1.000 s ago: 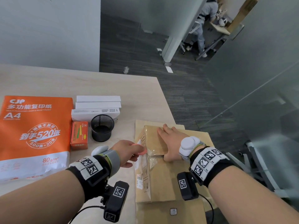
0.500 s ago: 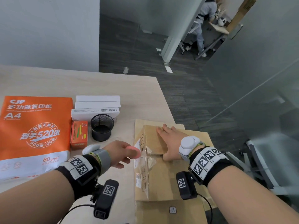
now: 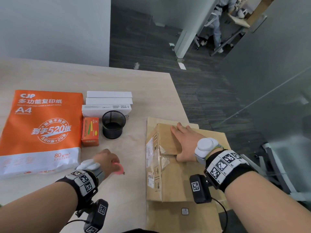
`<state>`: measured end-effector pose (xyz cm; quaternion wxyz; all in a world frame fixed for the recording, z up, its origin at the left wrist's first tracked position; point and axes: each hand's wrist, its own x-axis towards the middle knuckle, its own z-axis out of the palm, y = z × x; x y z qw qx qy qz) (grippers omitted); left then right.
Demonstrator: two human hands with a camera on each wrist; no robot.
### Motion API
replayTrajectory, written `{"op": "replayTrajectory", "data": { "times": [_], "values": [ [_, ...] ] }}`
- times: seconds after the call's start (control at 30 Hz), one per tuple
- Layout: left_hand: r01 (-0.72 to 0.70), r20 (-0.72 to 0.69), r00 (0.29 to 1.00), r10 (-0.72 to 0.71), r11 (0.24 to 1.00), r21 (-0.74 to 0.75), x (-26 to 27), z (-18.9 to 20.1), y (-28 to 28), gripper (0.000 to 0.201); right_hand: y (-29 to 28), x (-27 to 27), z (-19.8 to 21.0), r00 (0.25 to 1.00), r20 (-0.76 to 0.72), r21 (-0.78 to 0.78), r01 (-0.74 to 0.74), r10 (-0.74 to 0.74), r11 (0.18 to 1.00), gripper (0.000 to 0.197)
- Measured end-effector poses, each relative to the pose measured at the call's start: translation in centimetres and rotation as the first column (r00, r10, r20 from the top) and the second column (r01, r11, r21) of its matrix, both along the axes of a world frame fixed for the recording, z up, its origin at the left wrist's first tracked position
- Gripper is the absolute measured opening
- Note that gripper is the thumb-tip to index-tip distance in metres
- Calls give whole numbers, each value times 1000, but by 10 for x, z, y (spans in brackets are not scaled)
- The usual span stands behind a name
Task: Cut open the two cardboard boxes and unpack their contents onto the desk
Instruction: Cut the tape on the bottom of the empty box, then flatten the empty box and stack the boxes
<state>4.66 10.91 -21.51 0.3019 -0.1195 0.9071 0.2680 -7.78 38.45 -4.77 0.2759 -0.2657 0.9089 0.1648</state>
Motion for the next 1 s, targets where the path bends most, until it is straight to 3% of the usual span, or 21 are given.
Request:
{"op": "replayTrajectory", "data": {
  "times": [0.13, 0.2, 0.27, 0.37, 0.43, 0.53, 0.6, 0.67, 0.73, 0.87, 1.0],
  "values": [
    [-14, -65, 998, 12, 1000, -25, -4, -1, 1, 53, 2, 3, -2, 1000, 2, -12, 31, -31, 999, 116],
    [-24, -82, 996, 24, 1000, -5, -6, 4, 4, 39, 3, 5, -3, 999, 5, -14, 45, -45, 999, 116],
    [-56, -189, 980, 65, 997, 56, -9, 16, 13, 19, 4, 6, -4, 998, 16, -16, 59, -59, 998, 115],
    [-64, -436, 885, 161, 971, 229, -17, 46, 38, 12, 8, 6, -3, 997, 27, -66, 72, -71, 995, 111],
    [15, -584, 789, 190, 945, 327, -22, 79, 59, 7, 16, 7, 0, 995, 32, -157, 96, -92, 983, 102],
    [202, -720, 691, 61, 941, 273, -26, 118, 94, 40, 29, 14, 5, 985, 36, -344, 172, -170, 923, 82],
    [327, -682, 704, -199, 943, 62, -26, 134, 114, 65, 39, 20, 6, 974, 47, -451, 218, -222, 865, 67],
    [416, -508, 741, -440, 894, -166, -20, 138, 128, 97, 52, 29, 9, 966, 21, -516, 232, -258, 825, 52],
    [453, -405, 750, -523, 852, -262, -17, 138, 134, 111, 65, 37, 13, 958, 16, -499, 255, -285, 828, 43],
    [455, -324, 744, -584, 798, -395, -19, 148, 147, 100, 101, 58, 22, 951, 18, -419, 288, -309, 861, 47],
    [408, -298, 770, -564, 795, -448, -17, 177, 158, 74, 118, 82, 50, 961, -65, -402, 221, -269, 888, 48]
  ]
}}
